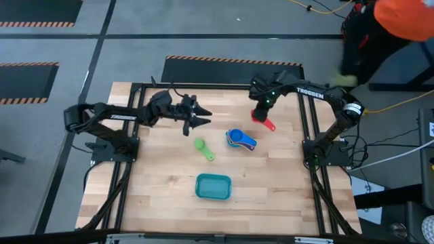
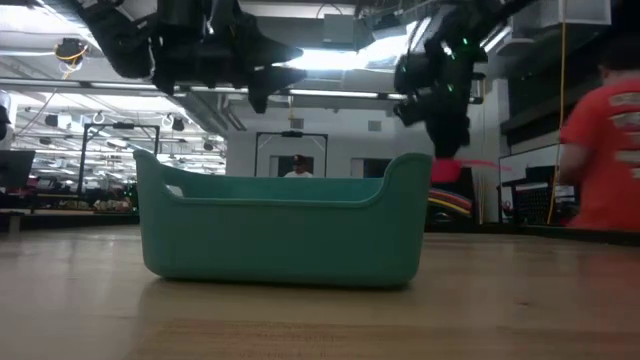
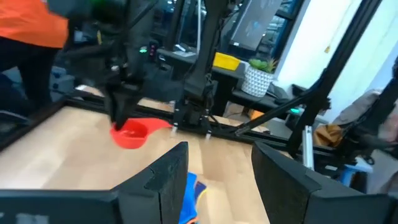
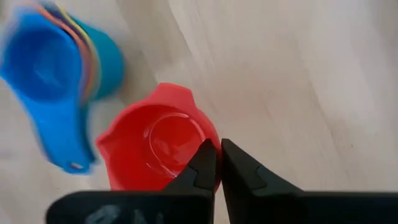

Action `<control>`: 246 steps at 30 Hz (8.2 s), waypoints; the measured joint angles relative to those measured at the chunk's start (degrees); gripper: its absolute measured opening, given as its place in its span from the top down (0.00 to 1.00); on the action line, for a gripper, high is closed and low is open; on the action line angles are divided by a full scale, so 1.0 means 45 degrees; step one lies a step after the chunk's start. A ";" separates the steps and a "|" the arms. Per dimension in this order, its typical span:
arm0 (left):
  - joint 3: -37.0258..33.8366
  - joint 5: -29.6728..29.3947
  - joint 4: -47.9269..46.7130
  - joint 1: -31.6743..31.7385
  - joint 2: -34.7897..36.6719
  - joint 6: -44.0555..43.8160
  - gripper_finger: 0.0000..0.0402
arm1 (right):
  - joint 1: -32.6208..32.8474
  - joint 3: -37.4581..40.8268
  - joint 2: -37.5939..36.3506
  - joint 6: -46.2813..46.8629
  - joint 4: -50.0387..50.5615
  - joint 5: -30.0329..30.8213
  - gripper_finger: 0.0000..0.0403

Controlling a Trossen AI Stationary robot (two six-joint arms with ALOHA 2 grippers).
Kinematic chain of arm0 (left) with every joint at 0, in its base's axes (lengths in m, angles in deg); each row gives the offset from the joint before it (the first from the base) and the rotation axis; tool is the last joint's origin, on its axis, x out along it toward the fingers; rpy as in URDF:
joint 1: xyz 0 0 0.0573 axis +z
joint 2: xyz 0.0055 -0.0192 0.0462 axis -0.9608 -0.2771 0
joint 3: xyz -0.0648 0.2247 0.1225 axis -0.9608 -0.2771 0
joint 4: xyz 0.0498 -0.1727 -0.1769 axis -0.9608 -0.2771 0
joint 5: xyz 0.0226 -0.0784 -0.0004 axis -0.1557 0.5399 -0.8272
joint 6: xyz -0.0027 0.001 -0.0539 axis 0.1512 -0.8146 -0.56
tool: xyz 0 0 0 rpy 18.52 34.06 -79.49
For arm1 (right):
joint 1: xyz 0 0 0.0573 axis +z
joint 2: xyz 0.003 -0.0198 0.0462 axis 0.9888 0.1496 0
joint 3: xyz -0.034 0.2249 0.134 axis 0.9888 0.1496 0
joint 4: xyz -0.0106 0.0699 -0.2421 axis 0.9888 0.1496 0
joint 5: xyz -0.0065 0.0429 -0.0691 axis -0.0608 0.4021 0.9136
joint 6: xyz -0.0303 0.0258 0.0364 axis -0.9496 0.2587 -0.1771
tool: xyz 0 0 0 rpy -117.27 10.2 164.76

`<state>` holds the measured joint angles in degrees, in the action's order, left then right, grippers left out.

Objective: Nest measuring cups in basket
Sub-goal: Stack the red measuring cup on top of the blue measuring cup, then stack the green measuring cup on top of the red measuring cup

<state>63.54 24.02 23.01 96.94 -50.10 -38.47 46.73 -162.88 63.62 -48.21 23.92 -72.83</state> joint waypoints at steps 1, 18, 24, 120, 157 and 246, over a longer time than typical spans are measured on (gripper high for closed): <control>0.0000 -0.0002 -0.0371 0.0112 0.0243 0.0145 0.58 | 0.0170 -0.0343 -0.0001 0.0301 0.0164 -0.0003 0.96; 0.0000 -0.1644 -0.7904 0.0859 0.3826 0.2540 0.58 | 0.3068 -0.2038 -0.0011 0.3666 -0.1174 -0.0111 0.96; 0.0000 -0.1864 -0.8350 0.0855 0.3816 0.2555 0.58 | 0.3709 -0.1522 -0.0011 0.3949 -0.1991 -0.0108 0.96; 0.0000 -0.2592 -0.8470 -0.0413 0.3802 0.2502 0.58 | 0.3923 0.1856 -0.0001 -0.1507 -0.5931 -0.0758 0.91; -0.0005 -0.5961 -0.7103 -0.3087 0.3802 0.2542 0.58 | 0.4356 0.0954 -0.1980 -0.1784 -0.4860 -0.0058 0.70; 0.0019 -1.0460 -0.2427 -0.7082 -0.5980 0.7844 0.59 | 0.5186 0.0959 -0.2857 -0.1102 -0.4970 0.0679 0.70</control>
<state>63.62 -23.05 12.09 65.07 -77.01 -3.17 70.07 -158.56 50.76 -53.16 1.56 -69.77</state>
